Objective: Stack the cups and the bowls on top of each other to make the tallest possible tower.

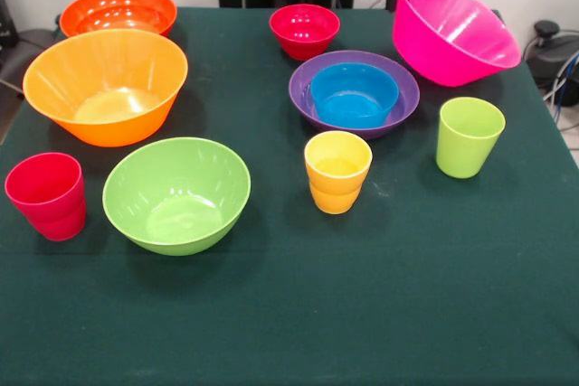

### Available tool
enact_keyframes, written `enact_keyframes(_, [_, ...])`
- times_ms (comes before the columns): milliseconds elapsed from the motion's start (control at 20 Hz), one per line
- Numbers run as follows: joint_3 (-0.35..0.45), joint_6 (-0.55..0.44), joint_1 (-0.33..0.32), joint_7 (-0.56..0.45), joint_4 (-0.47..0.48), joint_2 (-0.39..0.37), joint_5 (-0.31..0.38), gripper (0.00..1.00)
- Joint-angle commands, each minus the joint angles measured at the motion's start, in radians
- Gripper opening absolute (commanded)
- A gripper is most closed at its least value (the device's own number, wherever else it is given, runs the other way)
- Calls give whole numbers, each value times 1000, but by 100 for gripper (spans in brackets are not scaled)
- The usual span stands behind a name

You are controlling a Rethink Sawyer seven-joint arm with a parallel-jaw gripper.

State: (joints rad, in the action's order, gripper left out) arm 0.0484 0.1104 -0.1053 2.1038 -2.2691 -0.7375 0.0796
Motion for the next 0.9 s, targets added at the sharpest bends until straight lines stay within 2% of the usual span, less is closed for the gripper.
enact_keyframes(50, [141,-137,-40,169,-50,-68,-54,0])
enact_keyframes(350, [200,-199,-76,175,-82,-139,-82,0])
enact_keyframes(550, [235,-218,-105,162,-82,-146,-92,0])
enact_keyframes(750, [264,-228,-176,114,-72,-128,-65,0])
enact_keyframes(900, [288,-282,-235,76,-76,-166,-56,0])
